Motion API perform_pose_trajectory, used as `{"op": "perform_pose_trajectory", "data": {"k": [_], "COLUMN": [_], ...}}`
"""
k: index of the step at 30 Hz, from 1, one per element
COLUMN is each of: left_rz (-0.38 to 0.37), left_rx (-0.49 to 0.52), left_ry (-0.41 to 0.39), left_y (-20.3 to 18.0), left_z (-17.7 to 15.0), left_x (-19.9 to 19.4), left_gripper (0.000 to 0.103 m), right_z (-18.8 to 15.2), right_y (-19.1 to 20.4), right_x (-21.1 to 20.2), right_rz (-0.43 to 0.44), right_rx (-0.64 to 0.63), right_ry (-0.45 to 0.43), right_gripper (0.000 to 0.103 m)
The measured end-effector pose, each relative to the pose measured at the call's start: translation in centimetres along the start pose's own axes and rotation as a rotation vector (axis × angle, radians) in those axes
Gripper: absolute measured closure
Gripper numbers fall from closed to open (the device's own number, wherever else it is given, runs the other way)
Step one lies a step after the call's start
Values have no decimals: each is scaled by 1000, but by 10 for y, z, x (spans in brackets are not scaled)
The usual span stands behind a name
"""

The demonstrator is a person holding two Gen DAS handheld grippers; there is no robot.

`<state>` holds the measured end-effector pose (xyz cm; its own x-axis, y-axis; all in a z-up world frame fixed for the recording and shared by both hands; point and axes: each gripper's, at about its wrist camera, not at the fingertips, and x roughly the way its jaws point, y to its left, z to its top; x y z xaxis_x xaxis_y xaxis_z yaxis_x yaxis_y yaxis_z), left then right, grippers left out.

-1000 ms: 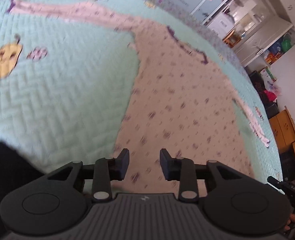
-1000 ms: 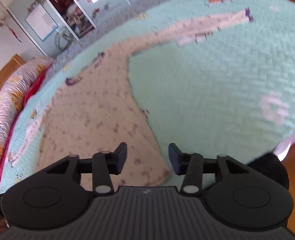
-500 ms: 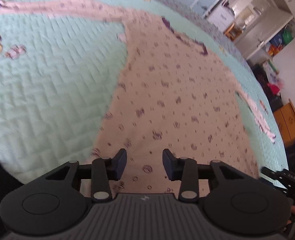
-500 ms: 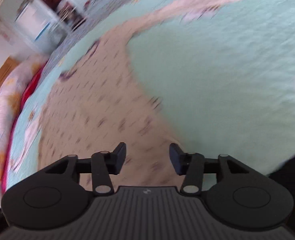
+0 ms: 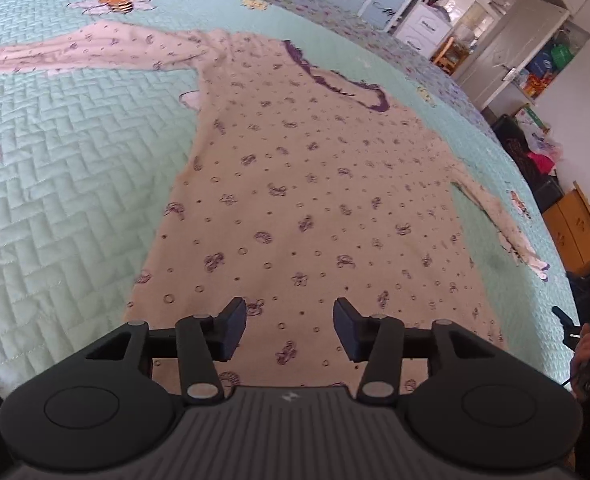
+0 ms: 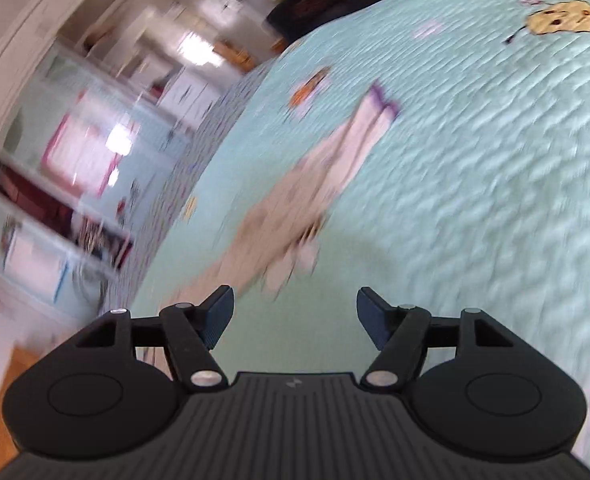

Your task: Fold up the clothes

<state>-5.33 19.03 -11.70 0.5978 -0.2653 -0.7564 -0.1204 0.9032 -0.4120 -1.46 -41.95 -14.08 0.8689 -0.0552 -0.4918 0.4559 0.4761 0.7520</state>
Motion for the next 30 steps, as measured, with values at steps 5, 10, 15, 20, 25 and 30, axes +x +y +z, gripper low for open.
{"op": "perform_pose_trajectory", "data": {"k": [5,10,15,20,25,30], "left_rz": [51,87,116,121,101,67], "left_rx": [-35,23,60,66,54,12], "left_ry": [36,94,125,131,128,113], "left_y": [0,-23,-39,-42,-39,-26], "left_z": [7,7,7,5,5,3], "left_x": [14,33,46,50,50,44], "left_gripper": [51,51,49,46,46,46], "right_z": [68,94,108,112,96,73], "right_y": [-51,-71,-67,-62,4,97], "right_x": [48,102,146,156,139,124], "right_rz": [0,33,14,-18,-10,9], "right_rx": [142,212,179,130,-74,-327], "right_ry": [-55,-61,-40,-39,-127,-228], "right_gripper": [33,33,54,92,92,92]}}
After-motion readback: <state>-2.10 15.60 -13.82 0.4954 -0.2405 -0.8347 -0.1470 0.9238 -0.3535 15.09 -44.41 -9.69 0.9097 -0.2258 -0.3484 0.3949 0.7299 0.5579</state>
